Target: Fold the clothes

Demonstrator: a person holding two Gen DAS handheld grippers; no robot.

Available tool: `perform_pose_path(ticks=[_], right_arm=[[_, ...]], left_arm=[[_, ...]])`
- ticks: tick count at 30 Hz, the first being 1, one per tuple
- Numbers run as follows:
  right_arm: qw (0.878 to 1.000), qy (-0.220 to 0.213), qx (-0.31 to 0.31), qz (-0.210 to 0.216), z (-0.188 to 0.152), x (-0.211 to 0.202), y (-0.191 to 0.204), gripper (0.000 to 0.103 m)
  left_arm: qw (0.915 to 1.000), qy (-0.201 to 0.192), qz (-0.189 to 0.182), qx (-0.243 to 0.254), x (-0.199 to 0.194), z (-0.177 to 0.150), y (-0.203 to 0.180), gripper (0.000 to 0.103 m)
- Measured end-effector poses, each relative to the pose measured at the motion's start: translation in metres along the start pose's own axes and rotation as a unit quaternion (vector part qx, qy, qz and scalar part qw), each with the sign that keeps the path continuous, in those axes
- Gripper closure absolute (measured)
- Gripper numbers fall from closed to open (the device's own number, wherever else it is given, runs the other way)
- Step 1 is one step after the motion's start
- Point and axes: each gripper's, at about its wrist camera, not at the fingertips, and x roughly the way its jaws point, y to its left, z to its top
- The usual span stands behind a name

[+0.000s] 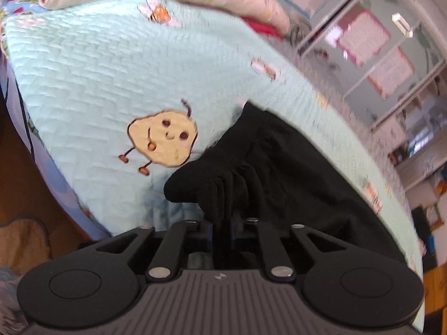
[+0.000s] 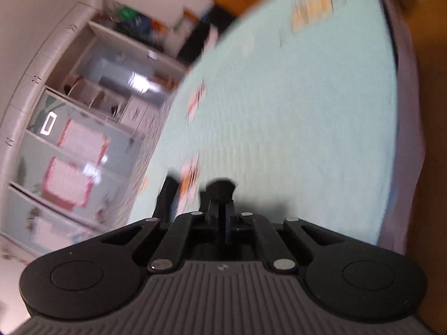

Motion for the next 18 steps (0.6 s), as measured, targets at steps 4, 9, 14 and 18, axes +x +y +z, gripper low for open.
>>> perform_pose_path(ticks=[4, 9, 14, 18], right_arm=[[0.992, -0.018, -0.054, -0.111, 0.018, -0.003, 0.003, 0.067], [0.988, -0.097, -0.078, -0.089, -0.003, -0.048, 0.024, 0.056], [0.980, -0.068, -0.185, -0.013, -0.064, -0.048, 0.090, 0.053], [0.969, 0.032, -0.239, 0.052, -0.140, -0.031, 0.127, 0.051]], left_arm=[[0.9993, 0.020, 0.002, -0.033, -0.004, 0.003, 0.032, 0.045], [0.9983, -0.042, 0.027, -0.028, -0.038, 0.020, 0.044, 0.041], [0.9966, -0.080, 0.017, -0.001, -0.045, 0.052, 0.033, 0.038], [0.9960, -0.078, -0.011, 0.042, -0.014, 0.079, -0.003, 0.037]])
